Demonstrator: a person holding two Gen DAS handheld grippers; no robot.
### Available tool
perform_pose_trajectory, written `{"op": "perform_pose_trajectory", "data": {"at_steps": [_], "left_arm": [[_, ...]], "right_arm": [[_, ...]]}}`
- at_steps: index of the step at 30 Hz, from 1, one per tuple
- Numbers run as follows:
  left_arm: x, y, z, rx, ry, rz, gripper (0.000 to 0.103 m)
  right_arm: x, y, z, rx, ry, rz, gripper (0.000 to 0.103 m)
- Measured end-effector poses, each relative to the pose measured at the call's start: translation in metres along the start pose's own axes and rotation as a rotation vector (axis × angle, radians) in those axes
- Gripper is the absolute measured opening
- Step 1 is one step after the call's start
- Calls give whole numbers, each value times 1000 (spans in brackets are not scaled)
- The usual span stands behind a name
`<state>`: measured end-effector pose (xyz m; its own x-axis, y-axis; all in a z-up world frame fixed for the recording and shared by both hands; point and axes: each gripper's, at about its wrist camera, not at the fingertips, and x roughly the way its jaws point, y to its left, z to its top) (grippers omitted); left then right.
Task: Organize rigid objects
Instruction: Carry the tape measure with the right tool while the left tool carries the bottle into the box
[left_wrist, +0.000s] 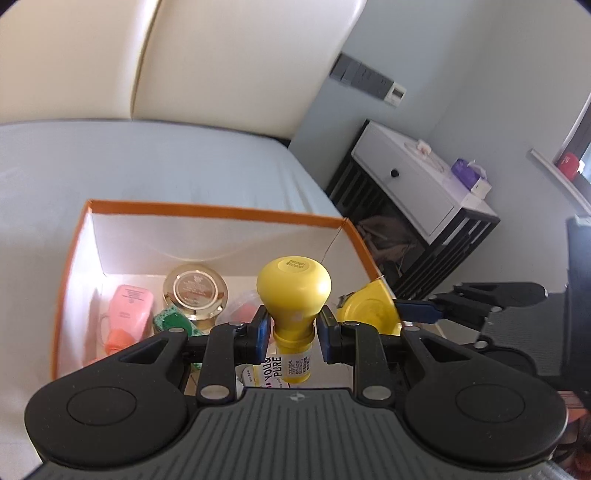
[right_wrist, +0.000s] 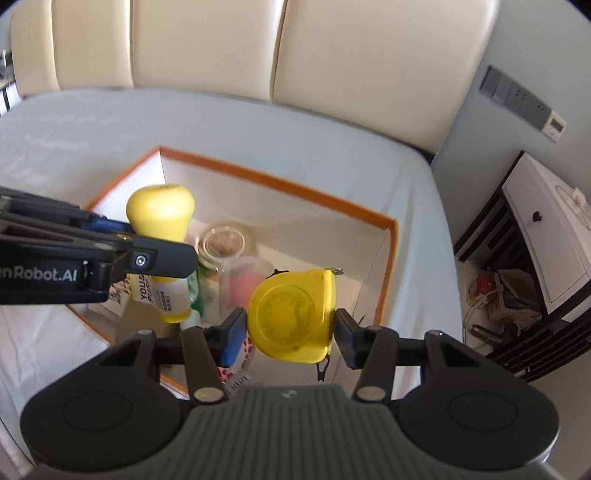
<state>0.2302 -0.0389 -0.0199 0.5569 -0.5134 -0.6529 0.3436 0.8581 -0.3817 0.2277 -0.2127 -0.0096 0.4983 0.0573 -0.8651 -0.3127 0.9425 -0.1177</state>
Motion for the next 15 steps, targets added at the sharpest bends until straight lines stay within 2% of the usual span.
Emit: {"op": "perform_pose_trajectory", "data": {"at_steps": [7,15], "left_arm": [[36,13,-4,-36,103,-30,29],[60,19,-9,-80,178,-59,29]], "right_arm": [[43,1,7,-103,154,27,51],[68,12,10,-270,249,34,51]]}}
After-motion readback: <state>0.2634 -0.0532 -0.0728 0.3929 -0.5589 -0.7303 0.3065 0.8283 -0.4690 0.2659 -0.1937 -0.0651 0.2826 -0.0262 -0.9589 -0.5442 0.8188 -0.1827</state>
